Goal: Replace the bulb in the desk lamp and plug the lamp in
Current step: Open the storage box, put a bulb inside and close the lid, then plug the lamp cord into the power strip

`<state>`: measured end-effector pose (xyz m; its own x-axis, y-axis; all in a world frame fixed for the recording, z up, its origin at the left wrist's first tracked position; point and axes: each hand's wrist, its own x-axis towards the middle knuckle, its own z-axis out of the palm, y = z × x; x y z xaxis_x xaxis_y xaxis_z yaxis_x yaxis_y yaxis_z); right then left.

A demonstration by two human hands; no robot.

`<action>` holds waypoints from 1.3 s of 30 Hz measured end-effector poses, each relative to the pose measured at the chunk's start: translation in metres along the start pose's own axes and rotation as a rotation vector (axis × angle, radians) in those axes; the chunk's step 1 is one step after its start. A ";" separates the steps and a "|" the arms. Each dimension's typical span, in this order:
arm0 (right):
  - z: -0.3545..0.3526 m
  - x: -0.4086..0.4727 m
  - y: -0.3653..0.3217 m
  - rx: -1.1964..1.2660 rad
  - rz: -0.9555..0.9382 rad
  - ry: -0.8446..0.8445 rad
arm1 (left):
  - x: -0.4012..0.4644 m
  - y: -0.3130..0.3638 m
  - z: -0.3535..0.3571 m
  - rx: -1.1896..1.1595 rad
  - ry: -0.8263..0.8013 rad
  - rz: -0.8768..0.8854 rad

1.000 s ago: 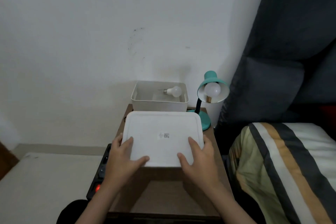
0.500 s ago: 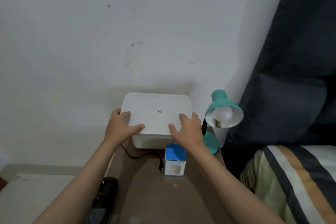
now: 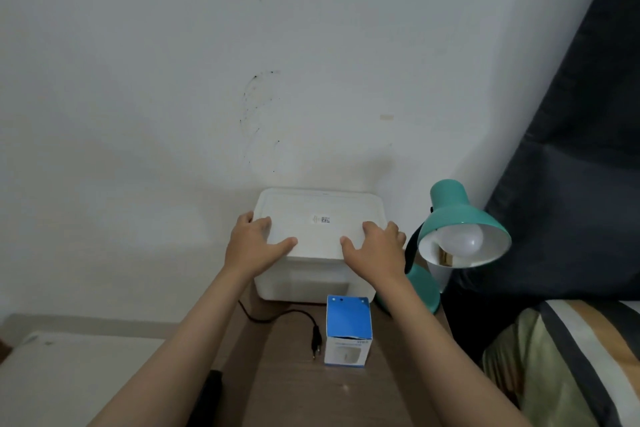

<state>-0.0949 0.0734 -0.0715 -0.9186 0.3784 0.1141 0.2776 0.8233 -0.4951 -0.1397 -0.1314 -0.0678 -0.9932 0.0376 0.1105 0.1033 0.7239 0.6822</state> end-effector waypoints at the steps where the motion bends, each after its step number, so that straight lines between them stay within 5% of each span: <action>1: 0.001 0.000 0.001 0.002 -0.004 0.009 | 0.000 -0.001 0.001 0.001 0.000 0.004; 14: 0.015 -0.004 0.006 -0.088 -0.094 0.039 | 0.001 -0.011 0.015 0.240 -0.041 0.067; 22: 0.006 0.001 -0.005 -0.240 -0.024 -0.116 | 0.016 -0.008 0.006 0.482 -0.195 0.080; 28: 0.016 -0.074 -0.032 0.140 -0.514 0.159 | -0.046 -0.006 -0.003 0.100 0.000 0.171; 32: 0.051 -0.133 -0.033 0.129 -0.581 -0.108 | -0.117 -0.045 -0.007 0.094 0.009 0.177; 35: 0.079 -0.150 -0.031 -0.131 -0.462 -0.326 | -0.171 -0.080 -0.008 0.139 -0.037 0.067; 39: 0.108 -0.151 -0.035 -0.460 -0.326 -0.372 | -0.224 -0.119 -0.010 0.247 -0.083 -0.037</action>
<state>0.0038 -0.0582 -0.1647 -0.9885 -0.0235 -0.1492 -0.0148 0.9981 -0.0592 0.0708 -0.2326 -0.1662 -0.9981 0.0573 0.0222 0.0609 0.8717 0.4863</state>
